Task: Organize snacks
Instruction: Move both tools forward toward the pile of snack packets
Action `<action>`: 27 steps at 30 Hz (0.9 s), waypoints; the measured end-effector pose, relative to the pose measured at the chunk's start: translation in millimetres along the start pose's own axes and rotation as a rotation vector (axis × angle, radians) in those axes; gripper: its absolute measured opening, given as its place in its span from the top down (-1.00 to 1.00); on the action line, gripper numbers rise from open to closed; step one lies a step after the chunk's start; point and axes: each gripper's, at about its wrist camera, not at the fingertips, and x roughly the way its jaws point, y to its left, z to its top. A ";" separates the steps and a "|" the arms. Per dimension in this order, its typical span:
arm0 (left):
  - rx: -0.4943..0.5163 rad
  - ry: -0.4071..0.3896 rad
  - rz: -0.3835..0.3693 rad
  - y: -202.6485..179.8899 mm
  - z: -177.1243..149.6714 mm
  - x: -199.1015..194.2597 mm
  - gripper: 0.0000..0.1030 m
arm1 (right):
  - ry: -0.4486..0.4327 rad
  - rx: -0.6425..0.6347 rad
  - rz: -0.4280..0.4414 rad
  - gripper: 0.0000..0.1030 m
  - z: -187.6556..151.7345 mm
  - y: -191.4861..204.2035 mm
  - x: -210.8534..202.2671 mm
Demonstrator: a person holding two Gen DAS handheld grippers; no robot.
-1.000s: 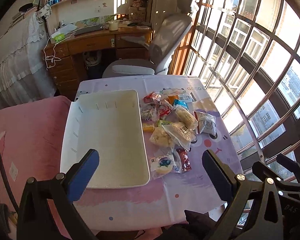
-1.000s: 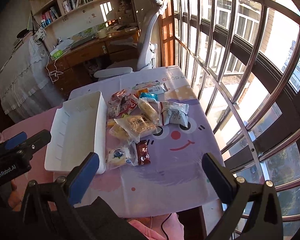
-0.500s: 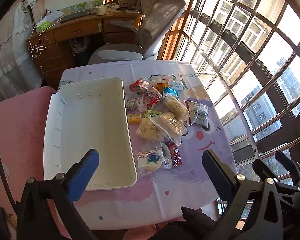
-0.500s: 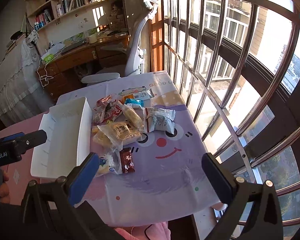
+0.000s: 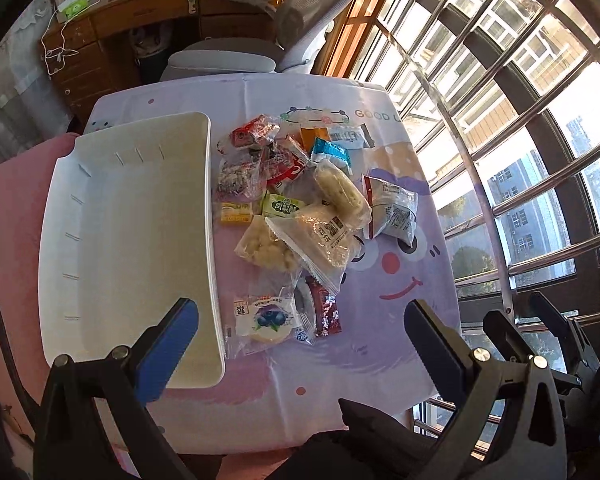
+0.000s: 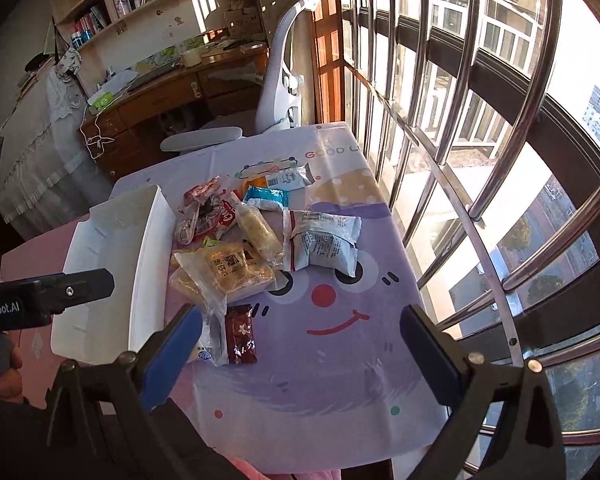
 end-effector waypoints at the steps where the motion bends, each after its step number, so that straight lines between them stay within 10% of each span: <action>1: -0.007 0.012 0.001 -2.8 3.1 5.6 -0.99 | 0.005 -0.007 0.009 -0.94 3.4 -2.2 5.3; 27: -0.330 0.224 0.020 -3.4 30.2 152.9 -0.83 | 0.174 0.002 0.171 -0.78 56.4 -48.4 174.3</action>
